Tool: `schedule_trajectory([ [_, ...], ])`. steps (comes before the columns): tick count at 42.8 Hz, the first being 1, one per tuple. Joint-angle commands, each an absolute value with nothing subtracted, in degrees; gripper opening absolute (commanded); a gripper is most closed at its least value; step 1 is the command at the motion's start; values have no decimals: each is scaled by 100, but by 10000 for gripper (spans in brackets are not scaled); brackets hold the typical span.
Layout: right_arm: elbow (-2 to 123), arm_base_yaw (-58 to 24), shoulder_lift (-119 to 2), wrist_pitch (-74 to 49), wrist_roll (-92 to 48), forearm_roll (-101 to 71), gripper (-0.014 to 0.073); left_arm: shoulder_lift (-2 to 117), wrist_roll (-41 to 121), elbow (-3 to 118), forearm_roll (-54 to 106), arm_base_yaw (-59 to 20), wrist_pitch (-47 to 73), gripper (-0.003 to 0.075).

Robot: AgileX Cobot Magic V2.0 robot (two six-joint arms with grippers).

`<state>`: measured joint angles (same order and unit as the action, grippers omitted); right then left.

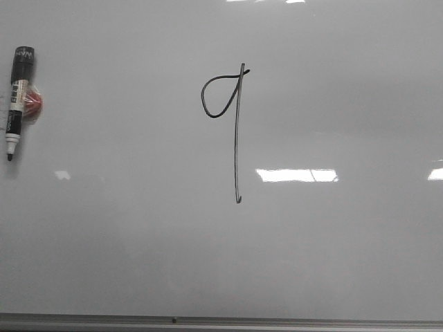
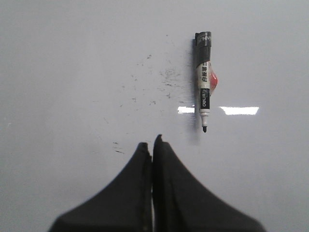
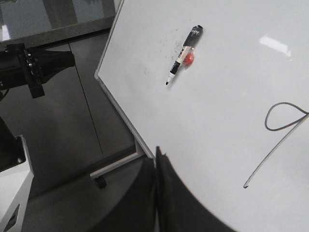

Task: Write number 9 on whiteboard

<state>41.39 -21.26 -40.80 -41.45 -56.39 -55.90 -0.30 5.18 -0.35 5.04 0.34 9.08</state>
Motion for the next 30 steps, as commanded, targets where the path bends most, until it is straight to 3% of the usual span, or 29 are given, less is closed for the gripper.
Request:
schedule_trajectory([
  [1,4291,-2137,-4054,-3948,-5644,-5845,-106,-111,453,-53,513,41,386,-19],
  [30,4291,-2137,-4054,-3788,-5652,-5840,-106,-111,453,-53,513,41,386,-19],
])
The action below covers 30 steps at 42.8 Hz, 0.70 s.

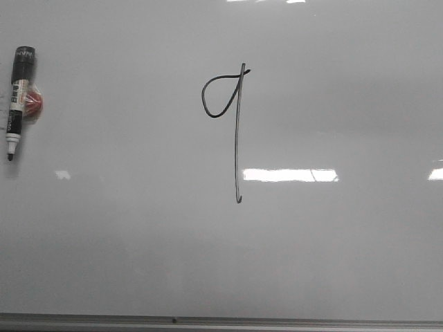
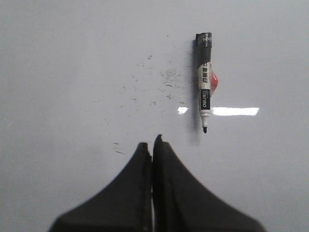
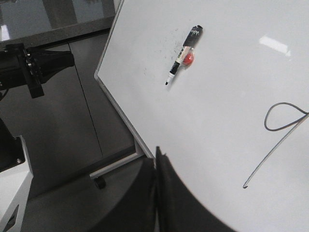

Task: Write number 9 on whiteboard

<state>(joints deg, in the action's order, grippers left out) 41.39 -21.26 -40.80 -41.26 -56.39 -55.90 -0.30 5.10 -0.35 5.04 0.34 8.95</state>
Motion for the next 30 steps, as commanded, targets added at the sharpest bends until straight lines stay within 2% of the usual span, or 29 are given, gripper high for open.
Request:
schedule_trajectory([
  [1,4291,-2137,-4054,-3705,-5652,-5840,-106,-111,453,-53,513,41,386,-19],
  [7,4075,-2137,-3837,-2934,-5646,-5659,-106,-111,453,-53,513,41,386,-19],
  [13,3451,-2125,-3293,-1980,-5045,-4643,-106,-111,453,-53,513,41,386,-19],
  [18,2748,-1922,-2713,-1336,-3486,-3349,-106,-111,453,-53,513,41,386,-19],
  [24,1896,-1087,-1905,-753,-1247,-1813,-106,-111,453,-53,513,41,386,-19],
  [30,1121,-404,-1069,-720,171,-374,-106,-111,453,-53,513,41,386,-19],
])
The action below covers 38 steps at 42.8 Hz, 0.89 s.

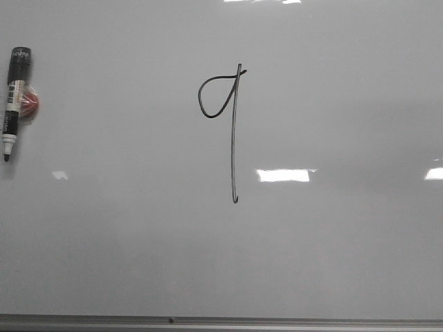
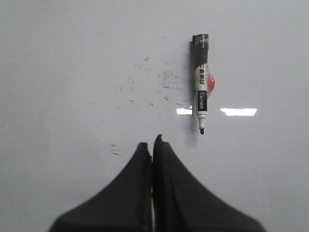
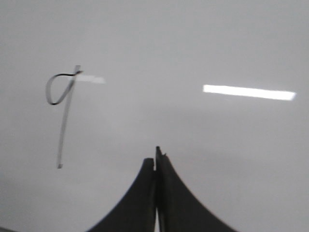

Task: Write number 9 on whiteboard

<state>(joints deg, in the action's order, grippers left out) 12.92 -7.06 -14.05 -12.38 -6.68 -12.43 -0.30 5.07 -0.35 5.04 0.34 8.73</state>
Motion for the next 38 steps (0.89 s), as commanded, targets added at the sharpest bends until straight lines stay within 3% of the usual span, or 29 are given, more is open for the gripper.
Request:
schedule_trajectory([
  [1,971,-348,-948,-720,266,-257,-106,-111,453,-53,513,41,386,-19],
  [15,-131,-198,164,-609,-75,-132,-106,-111,453,-53,513,41,386,-19],
  [38,-138,-145,165,-642,-83,-132,-106,-111,453,-53,513,41,386,-19],
])
